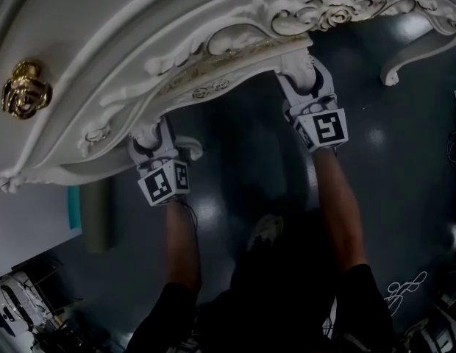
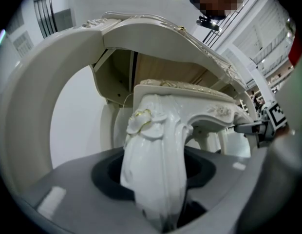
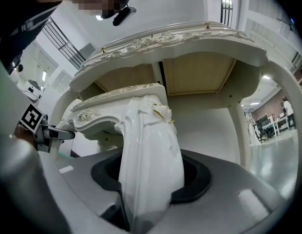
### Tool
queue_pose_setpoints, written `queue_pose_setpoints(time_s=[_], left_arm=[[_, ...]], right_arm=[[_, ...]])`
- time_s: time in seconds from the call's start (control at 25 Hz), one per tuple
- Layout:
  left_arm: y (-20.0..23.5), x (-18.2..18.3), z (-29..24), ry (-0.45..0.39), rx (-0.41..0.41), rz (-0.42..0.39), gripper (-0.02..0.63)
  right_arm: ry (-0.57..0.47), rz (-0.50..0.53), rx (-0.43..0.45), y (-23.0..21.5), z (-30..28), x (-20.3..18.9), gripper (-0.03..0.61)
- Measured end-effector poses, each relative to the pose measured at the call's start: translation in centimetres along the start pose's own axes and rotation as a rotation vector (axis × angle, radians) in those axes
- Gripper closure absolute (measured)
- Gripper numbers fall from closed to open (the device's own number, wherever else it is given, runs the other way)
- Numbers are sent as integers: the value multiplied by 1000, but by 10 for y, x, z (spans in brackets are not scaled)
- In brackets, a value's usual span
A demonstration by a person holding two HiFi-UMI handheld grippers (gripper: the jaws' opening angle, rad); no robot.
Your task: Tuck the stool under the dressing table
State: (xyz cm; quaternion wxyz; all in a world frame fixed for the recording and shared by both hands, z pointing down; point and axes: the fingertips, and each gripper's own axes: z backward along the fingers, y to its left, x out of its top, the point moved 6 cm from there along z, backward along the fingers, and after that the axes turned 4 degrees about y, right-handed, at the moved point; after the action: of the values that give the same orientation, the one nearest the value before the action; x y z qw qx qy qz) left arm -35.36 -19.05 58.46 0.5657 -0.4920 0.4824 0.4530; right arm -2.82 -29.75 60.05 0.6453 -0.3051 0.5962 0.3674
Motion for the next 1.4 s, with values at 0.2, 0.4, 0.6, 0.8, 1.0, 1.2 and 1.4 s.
queue_pose_setpoints(time_s=[0.2, 0.4, 0.6, 0.8, 1.0, 1.2, 1.4], left_arm=[[-1, -5, 1, -10, -8, 3, 365], [0, -10, 3, -22, -20, -10, 365], [-3, -16, 11, -24, -39, 20, 365], [-4, -21, 17, -28, -68, 37, 368], [-4, -22, 15, -17, -83, 49, 370], [-4, -21, 12, 3, -92, 59, 370], [-8, -24, 9, 15, -100, 81, 371]], right_arm=[[-10, -3, 16, 0, 2, -6, 350], [-18, -8, 27, 2, 6, -8, 350], [-7, -17, 18, 4, 15, -12, 350], [15, -6, 25, 6, 22, -16, 350], [24, -10, 33, 5, 22, -20, 350], [46, -14, 30, 5, 18, -17, 351], [86, -4, 45, -2, 12, -19, 351]])
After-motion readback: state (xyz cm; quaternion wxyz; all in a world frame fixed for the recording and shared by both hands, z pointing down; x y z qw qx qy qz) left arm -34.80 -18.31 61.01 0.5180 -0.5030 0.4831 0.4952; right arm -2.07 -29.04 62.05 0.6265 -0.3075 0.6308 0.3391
